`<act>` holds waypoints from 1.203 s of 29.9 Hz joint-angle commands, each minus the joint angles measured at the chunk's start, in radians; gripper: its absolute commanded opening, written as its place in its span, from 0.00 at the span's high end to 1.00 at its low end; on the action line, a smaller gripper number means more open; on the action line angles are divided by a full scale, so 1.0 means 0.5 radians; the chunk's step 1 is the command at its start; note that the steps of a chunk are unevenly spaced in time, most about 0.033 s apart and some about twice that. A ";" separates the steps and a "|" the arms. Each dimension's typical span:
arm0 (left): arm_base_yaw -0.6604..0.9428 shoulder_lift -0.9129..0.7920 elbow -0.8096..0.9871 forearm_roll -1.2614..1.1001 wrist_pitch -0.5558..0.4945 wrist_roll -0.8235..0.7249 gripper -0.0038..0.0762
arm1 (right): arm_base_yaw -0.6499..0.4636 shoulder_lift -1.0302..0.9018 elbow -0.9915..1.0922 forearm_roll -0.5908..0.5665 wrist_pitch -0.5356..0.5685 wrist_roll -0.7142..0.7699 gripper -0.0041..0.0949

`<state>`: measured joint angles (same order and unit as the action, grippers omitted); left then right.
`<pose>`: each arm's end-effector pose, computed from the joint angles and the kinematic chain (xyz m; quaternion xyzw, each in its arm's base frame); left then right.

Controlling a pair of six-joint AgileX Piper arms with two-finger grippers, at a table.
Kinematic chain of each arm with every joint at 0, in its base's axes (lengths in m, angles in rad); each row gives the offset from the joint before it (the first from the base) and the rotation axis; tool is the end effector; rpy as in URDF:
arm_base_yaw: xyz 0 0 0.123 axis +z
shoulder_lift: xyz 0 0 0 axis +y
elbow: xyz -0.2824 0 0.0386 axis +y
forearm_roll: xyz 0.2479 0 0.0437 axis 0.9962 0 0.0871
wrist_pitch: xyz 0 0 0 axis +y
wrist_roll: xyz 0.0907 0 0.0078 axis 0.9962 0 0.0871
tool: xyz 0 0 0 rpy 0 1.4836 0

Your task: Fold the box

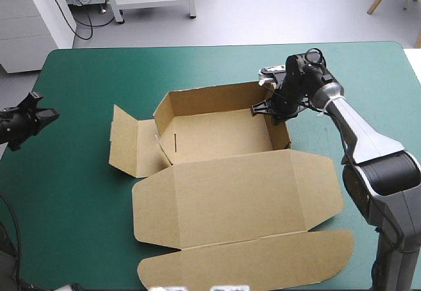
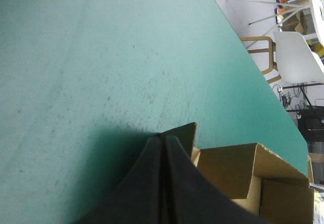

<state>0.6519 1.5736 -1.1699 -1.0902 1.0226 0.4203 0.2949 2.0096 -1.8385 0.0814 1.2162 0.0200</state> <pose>0.2949 0.1383 0.2992 -0.3139 0.8186 -0.3543 0.3254 0.4103 0.1319 0.2756 -0.1269 0.9819 0.0604 0.1269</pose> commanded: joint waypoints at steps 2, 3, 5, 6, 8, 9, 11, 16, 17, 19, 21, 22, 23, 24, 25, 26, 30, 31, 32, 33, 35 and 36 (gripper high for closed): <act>0.003 -0.085 -0.051 -0.137 0.011 0.000 0.96 | 0.019 -0.107 -0.061 0.014 -0.027 -0.040 0.96; 0.003 -0.085 -0.051 -0.137 0.011 0.000 0.96 | 0.019 -0.112 -0.073 0.016 -0.027 -0.040 0.96; 0.003 -0.085 -0.051 -0.133 0.011 0.014 0.96 | 0.019 -0.142 -0.125 0.016 -0.027 -0.040 0.96; 0.003 -0.085 -0.051 -0.133 0.016 0.014 0.96 | 0.019 -0.162 -0.164 0.016 -0.027 -0.040 0.96; 0.003 -0.085 -0.051 -0.128 0.016 0.034 0.96 | 0.014 -0.231 -0.262 0.016 -0.027 -0.040 0.96; 0.003 -0.085 -0.051 -0.128 0.016 0.066 0.96 | 0.014 -0.267 -0.306 0.016 -0.027 -0.040 0.96; 0.003 -0.085 -0.051 -0.128 0.016 0.113 0.96 | 0.014 -0.377 -0.412 0.016 -0.027 -0.040 0.96; 0.003 -0.085 -0.051 -0.128 0.002 0.117 0.96 | 0.014 -0.678 -0.551 0.012 -0.027 -0.040 0.96; 0.003 -0.085 -0.051 -0.128 -0.007 0.117 0.96 | 0.014 -0.739 -0.552 -0.001 -0.027 -0.040 0.96; 0.003 -0.085 -0.051 -0.128 -0.012 0.143 0.96 | 0.014 -0.833 -0.552 -0.021 -0.027 -0.040 0.96; 0.003 -0.085 -0.051 -0.128 -0.012 0.203 0.96 | 0.014 -0.917 -0.552 -0.031 -0.027 -0.040 0.96; 0.003 -0.085 -0.051 -0.128 -0.005 0.234 0.96 | 0.014 -0.949 -0.552 -0.031 -0.027 -0.054 0.96; 0.003 -0.085 -0.051 -0.128 0.012 0.255 0.96 | 0.014 -0.975 -0.552 -0.031 -0.027 -0.069 0.96; 0.003 -0.085 -0.051 -0.128 0.021 0.263 0.96 | 0.014 -0.995 -0.552 -0.031 -0.027 -0.079 0.96; 0.003 -0.085 -0.051 -0.128 0.030 0.263 0.96 | 0.014 -1.001 -0.552 -0.035 -0.027 -0.088 0.96; 0.003 -0.085 -0.051 -0.128 0.030 0.263 0.96 | 0.014 -1.010 -0.552 -0.035 -0.027 -0.093 0.96; 0.003 -0.085 -0.051 -0.128 0.016 0.259 0.96 | 0.014 -1.015 -0.552 -0.035 -0.027 -0.143 0.96; 0.003 -0.085 -0.051 -0.128 0.016 0.259 0.96 | 0.014 -1.015 -0.552 -0.039 -0.027 -0.143 0.96; 0.003 -0.085 -0.051 -0.128 0.030 0.259 0.96 | 0.014 -1.015 -0.552 -0.047 -0.027 -0.147 0.96; 0.003 -0.085 -0.051 -0.128 0.035 0.259 0.96 | 0.014 -1.015 -0.552 -0.047 -0.027 -0.147 0.96; 0.003 -0.085 -0.051 -0.128 0.041 0.286 0.96 | 0.014 -1.015 -0.552 -0.050 -0.027 -0.147 0.96; 0.003 -0.085 -0.051 -0.128 0.041 0.296 0.96 | 0.014 -1.015 -0.552 -0.050 -0.027 -0.147 0.96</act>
<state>0.6519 1.5736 -1.1699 -1.0892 1.0269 0.5500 0.3037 1.5415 -2.0860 0.0502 1.2459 -0.0550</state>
